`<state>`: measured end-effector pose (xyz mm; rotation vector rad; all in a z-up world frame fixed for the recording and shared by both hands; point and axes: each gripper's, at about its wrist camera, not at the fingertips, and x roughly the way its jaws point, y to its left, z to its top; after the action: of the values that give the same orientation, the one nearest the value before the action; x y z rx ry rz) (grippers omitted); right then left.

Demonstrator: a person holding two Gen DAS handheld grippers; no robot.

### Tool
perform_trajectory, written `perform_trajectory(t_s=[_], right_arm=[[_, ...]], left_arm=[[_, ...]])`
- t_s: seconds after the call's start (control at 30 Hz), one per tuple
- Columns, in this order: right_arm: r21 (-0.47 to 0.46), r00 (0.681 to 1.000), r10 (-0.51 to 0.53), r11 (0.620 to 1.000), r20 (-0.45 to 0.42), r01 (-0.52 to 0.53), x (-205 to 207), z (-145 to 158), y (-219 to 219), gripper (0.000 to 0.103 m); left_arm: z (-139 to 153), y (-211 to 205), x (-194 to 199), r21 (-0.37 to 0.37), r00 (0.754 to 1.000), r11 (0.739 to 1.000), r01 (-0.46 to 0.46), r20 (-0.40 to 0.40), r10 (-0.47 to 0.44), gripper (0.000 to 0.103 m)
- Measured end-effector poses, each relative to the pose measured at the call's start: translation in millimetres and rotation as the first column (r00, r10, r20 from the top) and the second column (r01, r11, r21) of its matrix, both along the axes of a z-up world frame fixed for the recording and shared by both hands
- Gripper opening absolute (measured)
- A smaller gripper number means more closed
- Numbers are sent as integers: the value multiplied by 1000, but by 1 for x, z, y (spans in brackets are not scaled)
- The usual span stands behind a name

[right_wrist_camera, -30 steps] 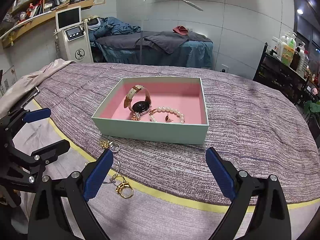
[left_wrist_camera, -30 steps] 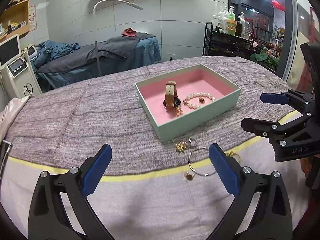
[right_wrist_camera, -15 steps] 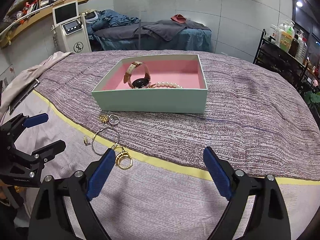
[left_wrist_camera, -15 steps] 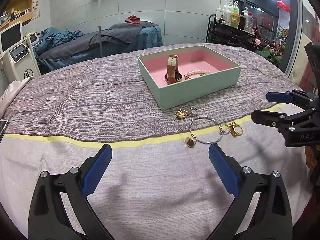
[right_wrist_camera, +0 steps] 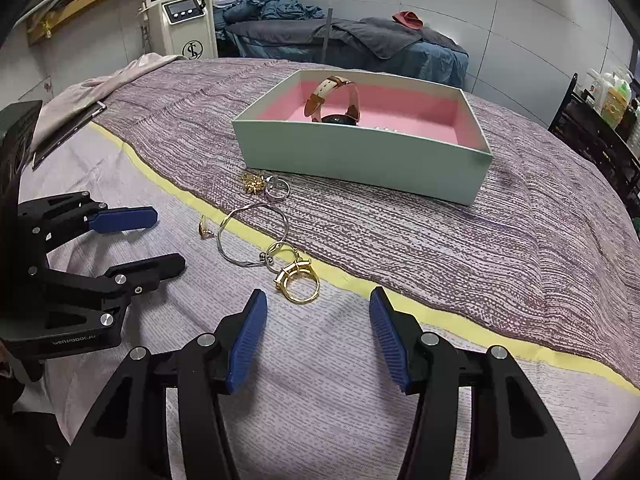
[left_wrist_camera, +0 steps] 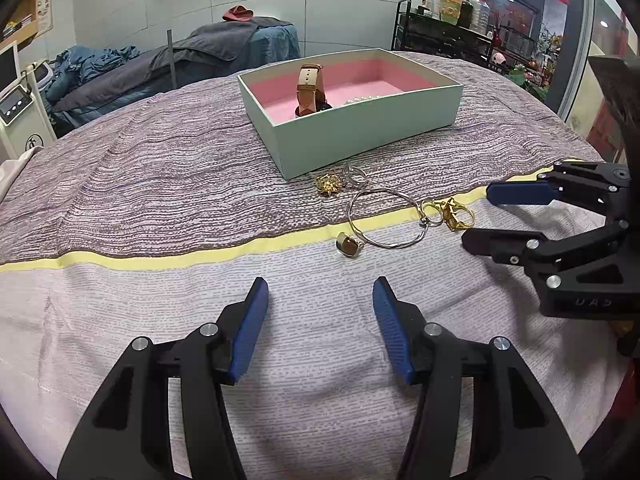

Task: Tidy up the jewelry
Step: 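Move both tools back toward the gold ring and brown stud earring, then grasp the brown stud earring with the left tool while the right tool grasps the gold ring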

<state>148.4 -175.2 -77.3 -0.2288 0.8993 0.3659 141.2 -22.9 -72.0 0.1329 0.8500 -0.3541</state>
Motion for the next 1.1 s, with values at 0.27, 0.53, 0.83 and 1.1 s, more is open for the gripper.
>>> perform_trajectory(t_s=[0.27,0.53,0.83,1.1], right_arm=[[-23,999,48,999,-7,-49,10,-3,12,33],[8,999,51,999,-12,-50,8,-3,9,24],[17,999,41,999,-13,-41,6,-2,8,24],[37,1000,24,999,-18,-24,4,-2,5,24]], left_arm=[[-1,-6,17,-16,999,999,38,-15,-38,46],[-1,-15,25,-34,995,994,102,-10,-103,29],[-2,-16,30,-62,993,991,115,-19,-117,26],[-2,-21,34,-62,988,987,148,-24,-150,18]])
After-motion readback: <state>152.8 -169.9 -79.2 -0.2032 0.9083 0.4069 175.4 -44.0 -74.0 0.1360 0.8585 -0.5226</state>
